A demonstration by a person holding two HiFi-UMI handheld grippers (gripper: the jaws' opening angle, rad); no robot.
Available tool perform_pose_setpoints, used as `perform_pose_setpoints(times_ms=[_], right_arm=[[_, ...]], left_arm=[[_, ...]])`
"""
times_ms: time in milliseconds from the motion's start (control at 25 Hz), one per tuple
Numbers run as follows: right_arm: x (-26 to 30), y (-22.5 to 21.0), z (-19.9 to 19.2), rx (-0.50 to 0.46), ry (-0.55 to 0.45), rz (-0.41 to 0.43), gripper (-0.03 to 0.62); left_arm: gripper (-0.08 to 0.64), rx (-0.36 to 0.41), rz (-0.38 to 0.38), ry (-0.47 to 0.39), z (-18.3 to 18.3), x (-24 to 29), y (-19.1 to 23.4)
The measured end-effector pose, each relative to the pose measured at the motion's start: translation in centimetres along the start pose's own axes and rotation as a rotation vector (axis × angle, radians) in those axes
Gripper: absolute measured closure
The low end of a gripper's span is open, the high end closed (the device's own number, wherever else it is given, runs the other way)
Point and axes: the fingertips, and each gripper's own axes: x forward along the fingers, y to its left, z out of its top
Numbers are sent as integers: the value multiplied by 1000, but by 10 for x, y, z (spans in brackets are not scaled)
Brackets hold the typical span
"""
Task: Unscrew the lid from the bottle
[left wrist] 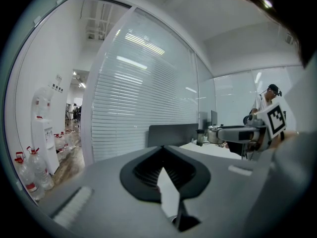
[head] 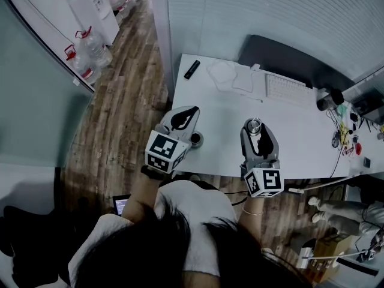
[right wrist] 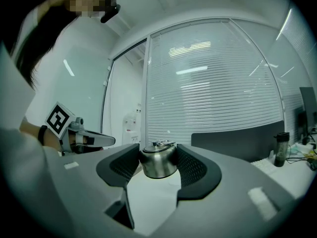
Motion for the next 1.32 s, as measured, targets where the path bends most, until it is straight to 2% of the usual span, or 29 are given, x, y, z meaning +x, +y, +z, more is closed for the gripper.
perform_pose_setpoints(times_ms=[200,1320], right_arm=[[4,4,-3,-5,9,31,357],[11,8,-14,9,28,66,357]], left_arm=[[502,2,4,3,0,1,-1],[502,8,22,0,-2,-2,8]])
